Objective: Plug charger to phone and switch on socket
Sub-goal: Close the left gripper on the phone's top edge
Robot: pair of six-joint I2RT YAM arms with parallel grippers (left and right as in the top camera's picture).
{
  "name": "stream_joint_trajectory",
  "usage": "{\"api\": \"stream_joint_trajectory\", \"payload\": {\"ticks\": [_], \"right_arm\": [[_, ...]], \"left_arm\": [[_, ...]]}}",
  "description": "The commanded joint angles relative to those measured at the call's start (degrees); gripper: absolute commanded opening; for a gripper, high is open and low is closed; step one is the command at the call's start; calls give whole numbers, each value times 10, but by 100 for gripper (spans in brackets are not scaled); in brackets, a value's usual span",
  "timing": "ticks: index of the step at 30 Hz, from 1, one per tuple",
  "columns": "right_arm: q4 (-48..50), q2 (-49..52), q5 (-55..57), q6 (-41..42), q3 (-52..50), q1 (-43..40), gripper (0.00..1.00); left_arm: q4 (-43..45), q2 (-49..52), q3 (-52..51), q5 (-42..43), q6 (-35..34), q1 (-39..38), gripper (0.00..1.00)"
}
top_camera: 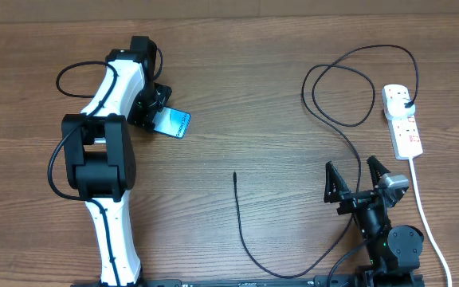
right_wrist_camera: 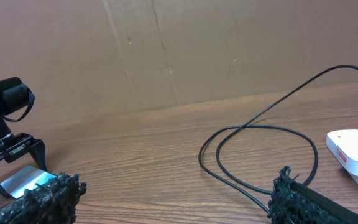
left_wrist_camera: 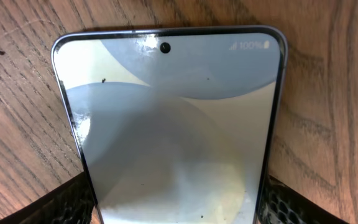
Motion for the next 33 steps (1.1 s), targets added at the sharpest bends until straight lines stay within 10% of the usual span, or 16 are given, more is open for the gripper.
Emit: {"api": "stream_joint_trajectory", "payload": {"ticks": [1,11,22,33], "right_arm": [[2,-6,5,-4,-6,3,100],[2,-6,5,-4,-6,3,100],[2,-6,5,-4,-6,3,100],[2,-6,5,-4,-6,3,100]], "left_arm": [[-3,8,-22,-8,10,2,75],[-3,8,-22,-8,10,2,60],[-3,8,-22,-8,10,2,7],[-4,8,-22,-7,16,2,4]]}}
